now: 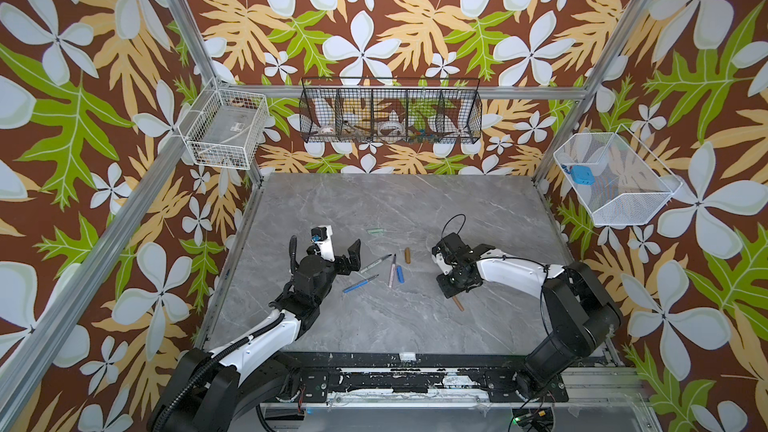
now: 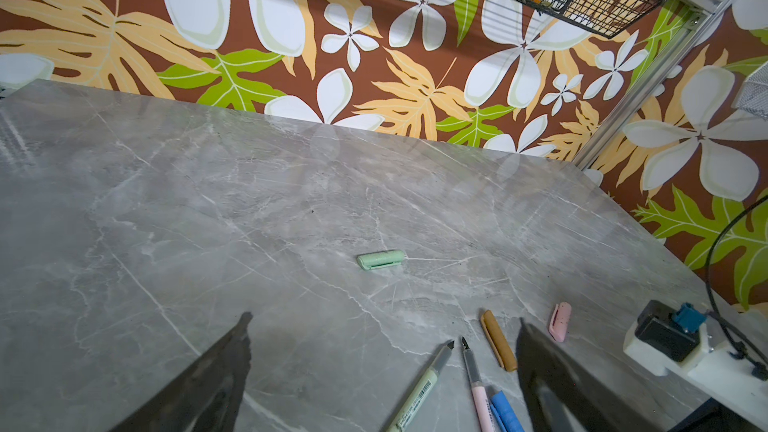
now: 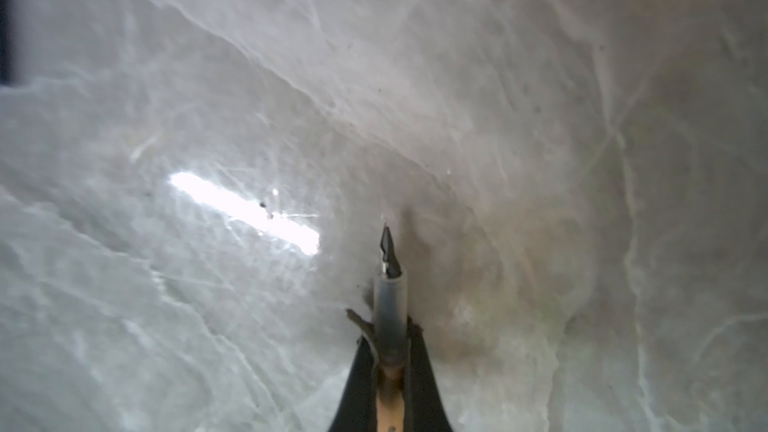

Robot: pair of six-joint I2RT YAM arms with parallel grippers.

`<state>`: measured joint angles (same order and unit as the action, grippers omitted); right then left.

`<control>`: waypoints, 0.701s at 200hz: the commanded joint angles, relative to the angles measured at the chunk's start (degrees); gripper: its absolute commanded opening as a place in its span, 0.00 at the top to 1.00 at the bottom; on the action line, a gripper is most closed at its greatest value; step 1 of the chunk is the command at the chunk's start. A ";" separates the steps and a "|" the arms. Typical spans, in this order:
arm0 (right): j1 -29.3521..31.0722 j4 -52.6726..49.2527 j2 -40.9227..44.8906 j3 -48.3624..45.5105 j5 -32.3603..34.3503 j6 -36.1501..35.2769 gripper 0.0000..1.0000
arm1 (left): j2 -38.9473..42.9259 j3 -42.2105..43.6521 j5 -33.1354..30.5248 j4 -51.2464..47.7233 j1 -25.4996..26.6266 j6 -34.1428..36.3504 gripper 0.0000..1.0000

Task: Insert the pens into the pen caps
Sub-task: 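Lower the right gripper and close it on the orange fountain pen, then carry the pen toward the left gripper and close the left gripper on it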

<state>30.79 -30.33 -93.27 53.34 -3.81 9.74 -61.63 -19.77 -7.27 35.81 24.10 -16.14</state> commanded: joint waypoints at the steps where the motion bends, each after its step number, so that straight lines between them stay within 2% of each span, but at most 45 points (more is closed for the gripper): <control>1: -0.93 6.12 2.68 -0.80 -4.94 2.04 0.97 | -0.58 -0.87 2.30 1.26 0.03 0.08 0.00; 31: -2.64 15.18 7.28 -3.65 -12.09 4.41 0.97 | -1.88 -1.75 7.42 1.45 -0.02 0.14 0.00; 67: -4.32 27.00 12.43 -7.62 -18.73 9.29 0.97 | -6.11 -3.84 20.19 2.95 -0.02 -0.76 0.00; 78: -4.86 30.60 14.06 -9.02 -20.36 11.19 0.97 | -7.37 -4.22 22.08 4.02 -0.02 -2.35 0.00; 107: -5.23 41.84 17.86 -13.28 -24.60 16.85 0.96 | -9.19 -3.28 27.94 9.43 -0.02 -4.95 0.00; 140: -5.15 51.88 19.40 -16.76 -26.49 20.91 0.95 | -13.20 -3.24 39.32 17.16 0.07 -8.26 0.00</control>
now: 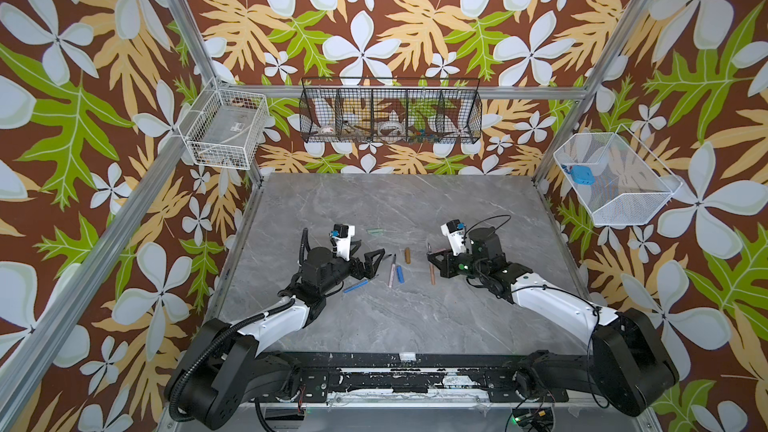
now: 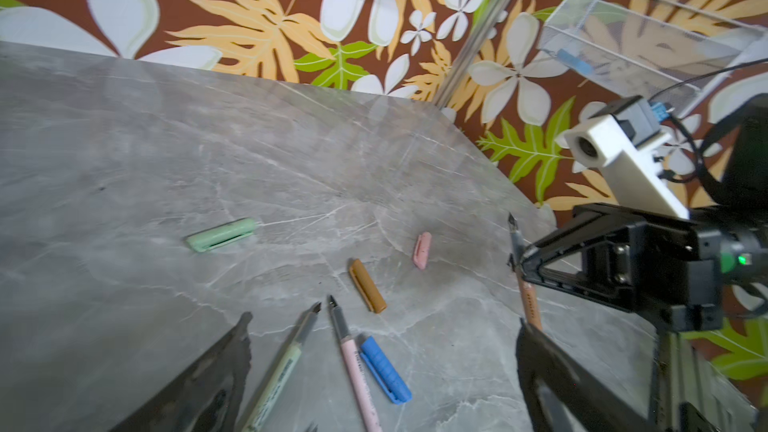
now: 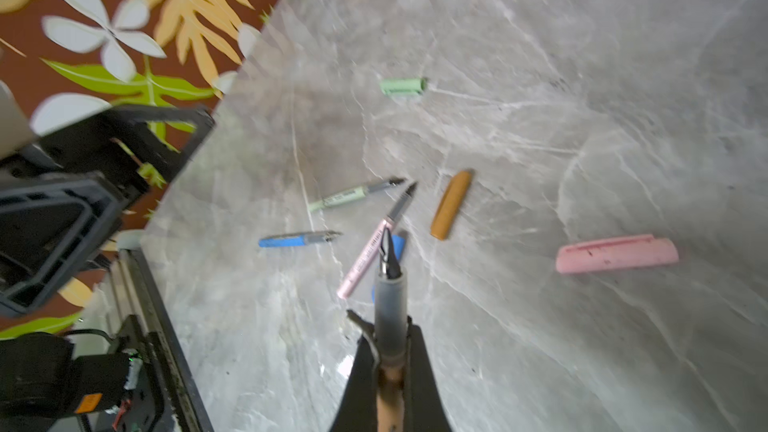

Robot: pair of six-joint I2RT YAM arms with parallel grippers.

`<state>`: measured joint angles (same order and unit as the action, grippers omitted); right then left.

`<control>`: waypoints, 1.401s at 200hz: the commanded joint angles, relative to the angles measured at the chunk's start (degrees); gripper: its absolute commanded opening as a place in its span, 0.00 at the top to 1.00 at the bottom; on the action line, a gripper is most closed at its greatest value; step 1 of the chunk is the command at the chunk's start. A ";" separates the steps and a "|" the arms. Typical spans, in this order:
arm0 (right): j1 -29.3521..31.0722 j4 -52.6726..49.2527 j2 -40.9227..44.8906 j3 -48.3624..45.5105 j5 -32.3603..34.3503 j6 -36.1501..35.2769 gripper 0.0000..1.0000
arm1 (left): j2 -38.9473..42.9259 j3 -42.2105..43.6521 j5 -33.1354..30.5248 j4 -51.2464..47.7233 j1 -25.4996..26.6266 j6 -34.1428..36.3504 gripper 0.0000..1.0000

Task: Insert the pens into the pen caps
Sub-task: 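Carry the pen toward the left gripper and close the left gripper on it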

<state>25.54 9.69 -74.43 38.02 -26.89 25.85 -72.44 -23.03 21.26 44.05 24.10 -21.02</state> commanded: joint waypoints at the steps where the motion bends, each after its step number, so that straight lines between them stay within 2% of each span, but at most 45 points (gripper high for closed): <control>1: 0.11 12.11 0.49 -1.45 -3.51 4.90 0.95 | -2.54 -0.03 11.20 9.15 0.07 -3.53 0.00; 17: 0.37 14.97 -0.13 -1.53 -5.19 6.26 0.95 | -5.49 -0.59 15.22 12.49 0.16 -5.87 0.00; 60: 4.12 16.70 -2.65 0.23 -5.01 5.63 0.95 | -10.69 -2.33 19.68 15.45 1.27 -8.05 0.02; 103: 5.52 22.89 -5.08 0.47 -5.09 8.12 0.95 | -15.97 -5.68 26.37 16.56 2.18 -10.95 0.12; 173: 6.67 29.07 -8.94 1.90 -5.43 8.89 0.95 | -19.17 -7.55 29.51 17.10 2.97 -12.56 0.13; 205: 7.23 31.41 -10.83 2.67 -6.30 9.90 0.95 | -20.09 -8.18 30.28 17.21 3.15 -12.90 0.25; 237: 7.94 33.15 -12.60 3.45 -6.61 10.54 0.95 | -21.11 -8.78 30.36 17.21 3.25 -13.66 0.30; 268: 8.55 34.14 -13.68 3.23 -6.92 10.96 0.95 | -21.51 -8.88 30.18 17.65 3.24 -14.28 0.42; 280: 8.56 34.68 -13.85 2.97 -6.89 11.22 0.95 | -21.42 -8.88 30.16 17.66 3.19 -14.34 0.49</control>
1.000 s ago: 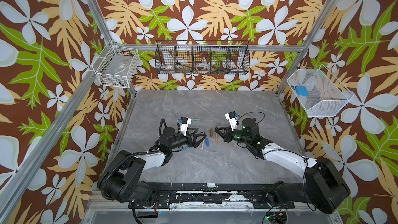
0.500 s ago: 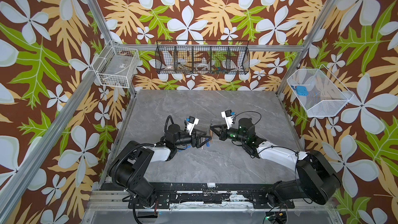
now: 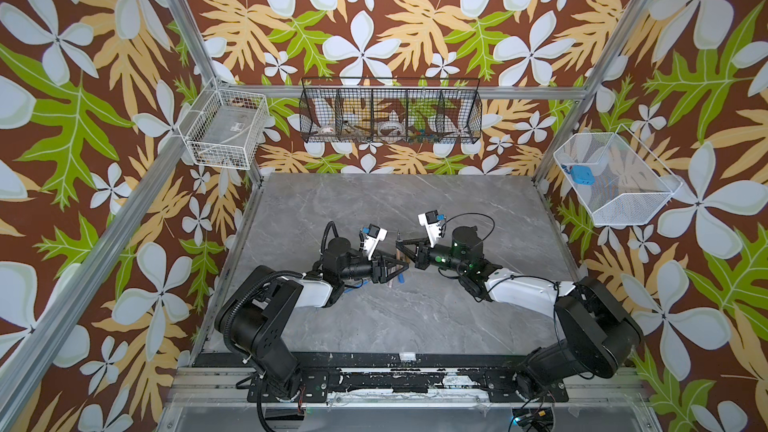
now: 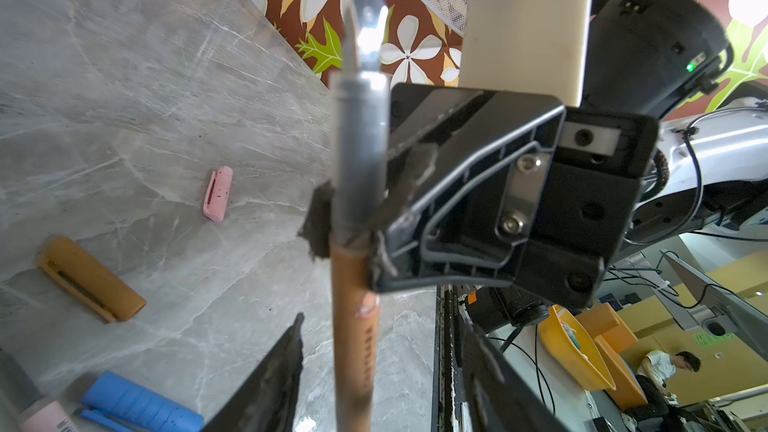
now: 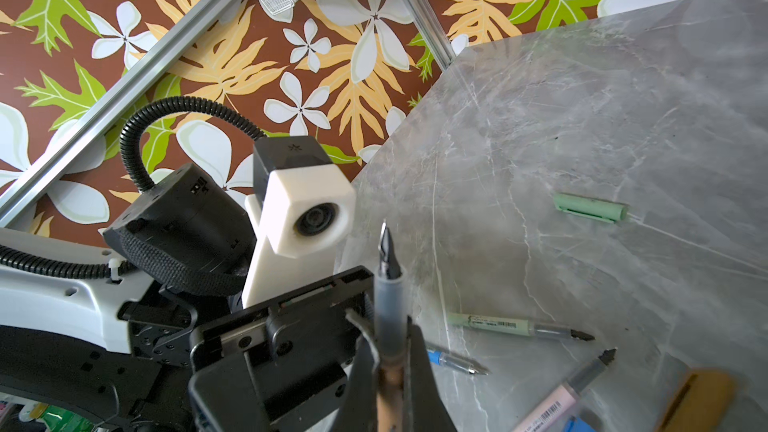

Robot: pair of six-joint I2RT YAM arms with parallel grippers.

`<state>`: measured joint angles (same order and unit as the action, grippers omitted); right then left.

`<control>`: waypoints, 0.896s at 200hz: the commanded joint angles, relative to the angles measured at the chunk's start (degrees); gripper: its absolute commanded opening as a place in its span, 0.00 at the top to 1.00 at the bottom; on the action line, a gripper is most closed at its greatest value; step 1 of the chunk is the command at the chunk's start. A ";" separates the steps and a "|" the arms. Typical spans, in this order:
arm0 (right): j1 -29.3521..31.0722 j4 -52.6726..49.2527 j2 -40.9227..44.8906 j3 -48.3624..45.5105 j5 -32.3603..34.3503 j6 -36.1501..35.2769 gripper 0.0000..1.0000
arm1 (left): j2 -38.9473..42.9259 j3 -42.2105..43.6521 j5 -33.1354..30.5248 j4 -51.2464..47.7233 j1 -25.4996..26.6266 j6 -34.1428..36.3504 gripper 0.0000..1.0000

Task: Insert the pens into the pen caps
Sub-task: 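Carry the pen toward the left gripper and close the left gripper on it, then open the right gripper and move it toward the mustard-yellow cap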

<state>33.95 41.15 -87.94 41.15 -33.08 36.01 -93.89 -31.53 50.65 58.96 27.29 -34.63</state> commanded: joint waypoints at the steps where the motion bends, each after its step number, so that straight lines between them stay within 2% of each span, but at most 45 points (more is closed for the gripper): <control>1: 0.15 3.32 -0.37 -0.17 -0.69 1.11 0.95 | 0.02 -0.38 0.72 2.70 -0.02 -0.71 0.50; 32: 0.15 4.10 -0.14 -0.68 -0.15 1.18 0.95 | 0.45 -0.63 0.25 0.93 0.04 0.30 0.68; 66: 0.15 4.12 0.50 -1.23 0.68 0.75 0.95 | 1.97 -1.51 -2.11 -5.53 0.05 4.38 0.78; 90: 0.15 4.45 0.67 -1.49 0.97 0.90 0.95 | 2.83 -1.61 -3.35 -7.93 0.06 6.28 0.96; 99: 0.15 4.31 0.75 -1.46 1.07 1.07 0.93 | 3.00 -1.61 -3.82 -8.22 0.04 6.54 0.99; 113: 0.15 2.43 1.78 -1.33 2.08 0.29 0.80 | 3.42 -1.82 -6.37 -10.42 0.03 7.44 1.00; 121: 0.15 -0.62 3.24 -0.95 3.42 -0.87 0.71 | 3.74 -2.19 -8.11 -12.81 0.03 8.63 1.00; 133: 0.10 -9.20 5.71 1.06 8.00 -3.41 0.65 | 4.58 -2.70 -10.79 -16.30 -0.01 10.61 1.00; 162: -0.09 -36.09 8.55 10.42 21.53 -11.35 0.58 | 9.54 -1.26 -21.75 -21.57 0.02 14.40 1.00; 179: -1.28 -46.85 8.00 15.75 25.59 -13.63 0.54 | 14.67 2.21 -26.44 -19.46 0.04 15.14 1.00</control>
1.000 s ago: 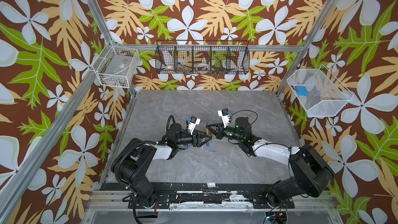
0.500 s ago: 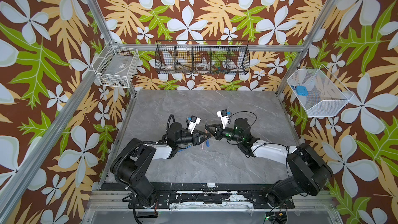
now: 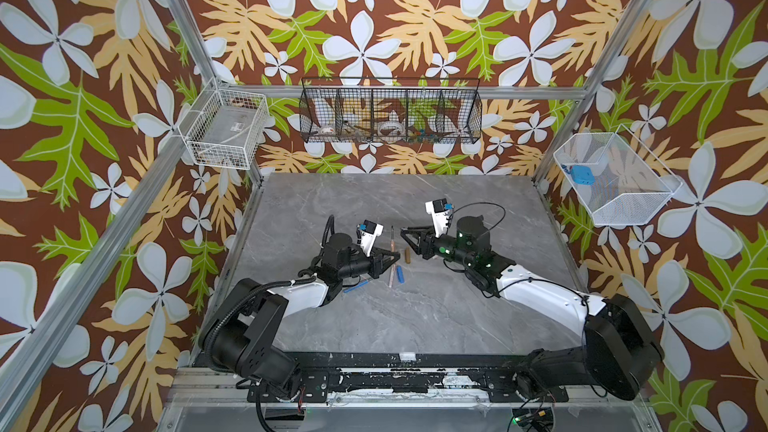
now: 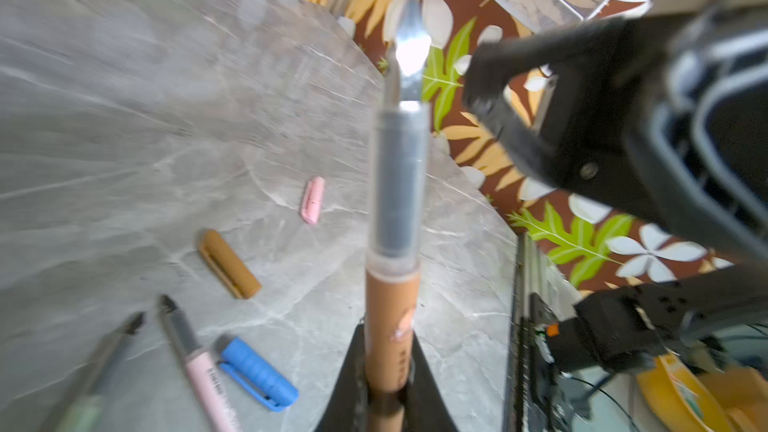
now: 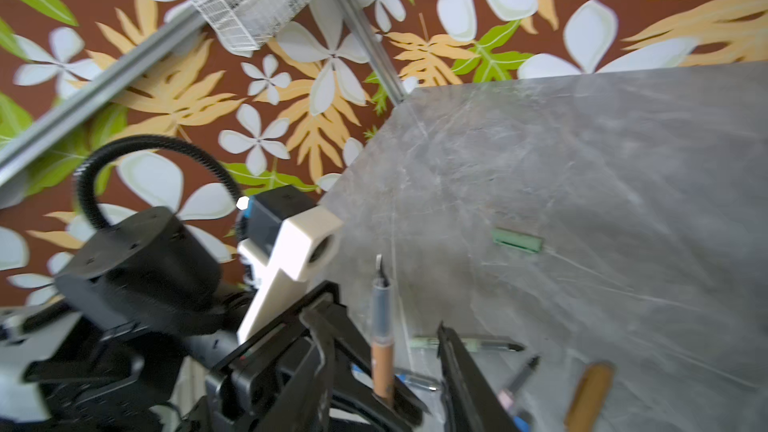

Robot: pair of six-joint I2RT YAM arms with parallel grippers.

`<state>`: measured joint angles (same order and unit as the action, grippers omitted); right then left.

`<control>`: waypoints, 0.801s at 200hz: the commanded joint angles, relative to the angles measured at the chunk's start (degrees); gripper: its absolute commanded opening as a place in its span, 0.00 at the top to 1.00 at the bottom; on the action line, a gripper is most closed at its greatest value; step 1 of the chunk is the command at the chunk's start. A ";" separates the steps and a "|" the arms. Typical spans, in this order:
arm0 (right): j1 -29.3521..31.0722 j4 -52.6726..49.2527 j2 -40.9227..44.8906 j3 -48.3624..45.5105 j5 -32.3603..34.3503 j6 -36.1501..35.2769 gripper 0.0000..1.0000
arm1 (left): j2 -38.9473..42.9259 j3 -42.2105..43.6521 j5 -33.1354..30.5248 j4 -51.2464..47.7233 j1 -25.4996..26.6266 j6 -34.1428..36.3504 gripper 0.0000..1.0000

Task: Insert the pens into the pen caps
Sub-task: 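Open the right gripper and move it toward the mustard-yellow cap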

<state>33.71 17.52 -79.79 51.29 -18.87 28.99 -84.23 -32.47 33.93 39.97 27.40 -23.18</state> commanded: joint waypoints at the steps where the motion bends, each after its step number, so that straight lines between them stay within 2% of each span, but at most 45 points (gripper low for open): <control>1: -1.07 -23.75 -0.22 5.90 11.66 -6.77 0.54 | 5.33 3.40 -9.96 -0.31 -0.07 3.72 1.00; 31: -1.80 -32.16 -1.84 11.75 15.04 -10.30 0.49 | 14.50 9.37 -14.65 3.95 -0.06 5.73 1.00; 62: -2.42 -40.46 -6.38 19.05 16.82 -12.24 0.46 | 19.11 11.13 -15.33 3.91 -0.06 7.85 1.00; 122: -2.43 -48.46 -16.32 26.64 12.44 -12.49 0.44 | 21.12 11.81 -16.88 3.17 0.07 9.20 1.00; 160: -2.08 -50.09 -22.44 27.91 8.51 -11.16 0.43 | 21.63 11.87 -17.23 3.06 0.28 9.18 1.00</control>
<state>31.29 -29.69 -99.39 78.37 -7.25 16.75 -63.09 -20.58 17.56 41.69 27.44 -14.74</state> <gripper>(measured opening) 0.566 0.128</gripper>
